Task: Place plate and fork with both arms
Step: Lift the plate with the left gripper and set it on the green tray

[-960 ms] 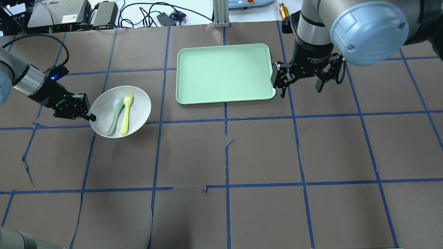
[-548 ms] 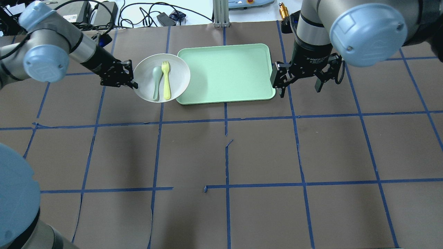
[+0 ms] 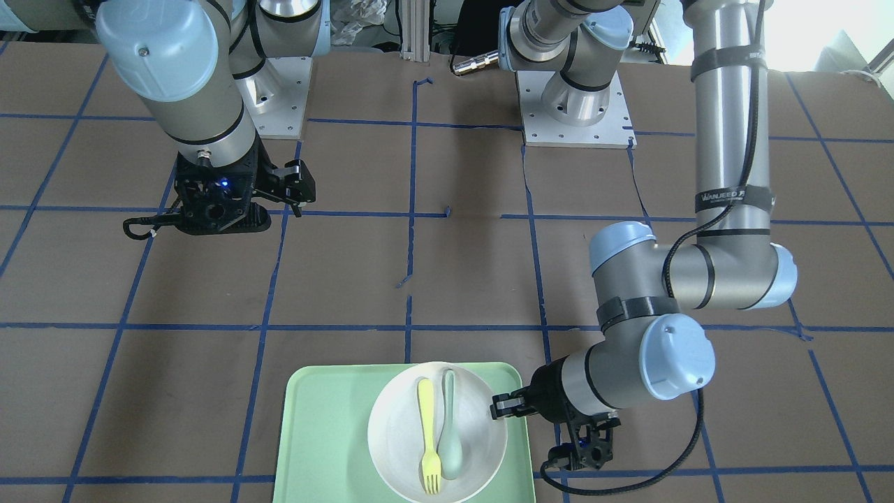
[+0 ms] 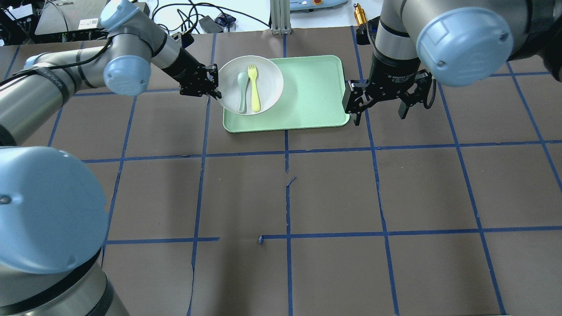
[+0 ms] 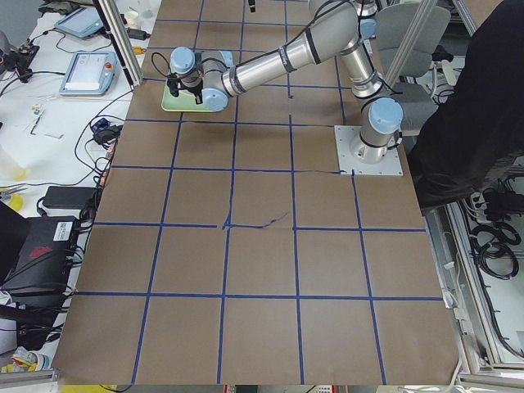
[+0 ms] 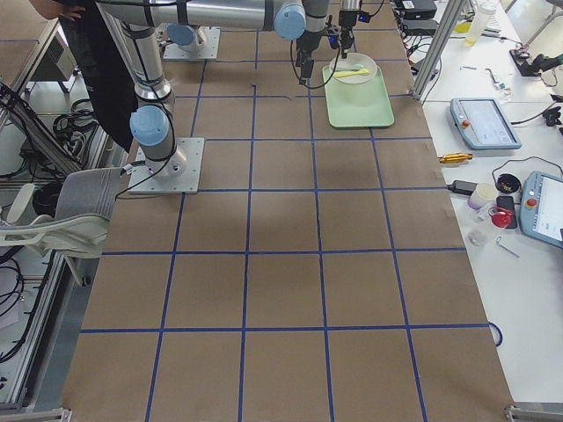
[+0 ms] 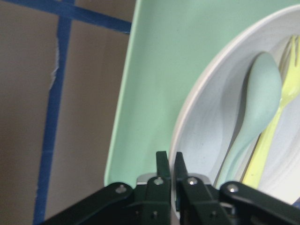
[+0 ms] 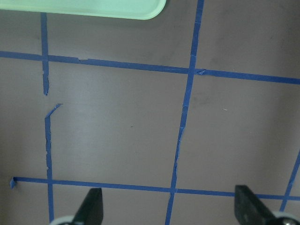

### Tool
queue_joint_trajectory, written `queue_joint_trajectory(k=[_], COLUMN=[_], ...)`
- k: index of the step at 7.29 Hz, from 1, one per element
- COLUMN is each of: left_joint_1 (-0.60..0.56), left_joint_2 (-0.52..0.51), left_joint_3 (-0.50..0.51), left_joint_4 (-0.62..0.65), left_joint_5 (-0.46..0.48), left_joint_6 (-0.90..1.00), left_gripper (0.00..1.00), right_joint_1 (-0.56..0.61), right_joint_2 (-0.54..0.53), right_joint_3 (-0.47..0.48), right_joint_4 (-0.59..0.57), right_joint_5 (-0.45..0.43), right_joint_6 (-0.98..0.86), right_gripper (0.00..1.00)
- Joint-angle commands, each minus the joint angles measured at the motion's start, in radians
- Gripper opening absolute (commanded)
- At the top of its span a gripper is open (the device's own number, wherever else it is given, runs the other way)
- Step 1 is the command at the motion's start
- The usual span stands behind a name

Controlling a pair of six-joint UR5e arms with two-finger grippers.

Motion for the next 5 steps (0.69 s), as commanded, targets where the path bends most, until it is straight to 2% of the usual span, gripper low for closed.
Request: queue_joint_trajectory(k=[1,5], left_joint_1=[-0.037,-0.063], left_joint_2=[-0.059,-0.091], left_joint_3=[0.019,0.02], left_joint_4=[0.055,0.092], left_joint_5=[0.0,-0.003], left_joint_6=[-0.03,-0.063], left_gripper=[0.0,0.0], right_joint_1=[0.0,0.0], right_joint_2=[0.004,0.01], right_joint_3=[0.0,0.0], right_joint_4=[-0.003,-0.017], right_joint_5=[-0.002,-0.002], right_joint_6=[-0.001,-0.001], right_gripper=[1.0,1.0])
